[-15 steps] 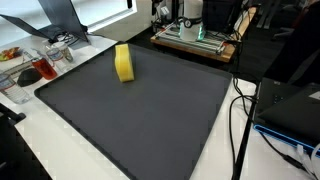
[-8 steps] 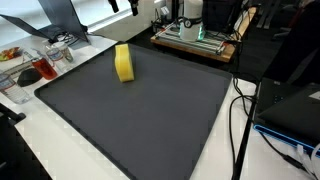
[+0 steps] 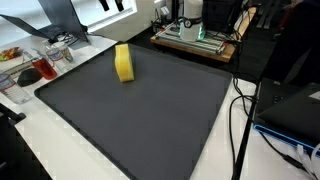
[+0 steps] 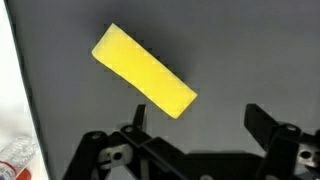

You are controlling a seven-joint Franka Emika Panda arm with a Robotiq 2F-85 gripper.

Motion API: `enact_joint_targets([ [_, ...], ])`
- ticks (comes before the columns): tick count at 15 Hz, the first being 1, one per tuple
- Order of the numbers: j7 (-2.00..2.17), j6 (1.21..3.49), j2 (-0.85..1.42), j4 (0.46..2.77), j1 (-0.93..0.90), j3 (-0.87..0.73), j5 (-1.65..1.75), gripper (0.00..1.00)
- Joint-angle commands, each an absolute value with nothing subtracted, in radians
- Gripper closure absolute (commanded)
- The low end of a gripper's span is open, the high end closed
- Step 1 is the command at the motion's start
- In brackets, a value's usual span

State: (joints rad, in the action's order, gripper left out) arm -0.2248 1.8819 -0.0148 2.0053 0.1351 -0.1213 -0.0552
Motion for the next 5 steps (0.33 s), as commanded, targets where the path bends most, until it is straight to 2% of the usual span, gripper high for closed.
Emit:
enact_joint_targets([
  [1, -0.225, 1.88, -0.014, 2.003, 0.13, -0.123, -0.056, 0.0],
  [5, -0.225, 1.88, -0.014, 2.004, 0.127, -0.121, -0.057, 0.0],
])
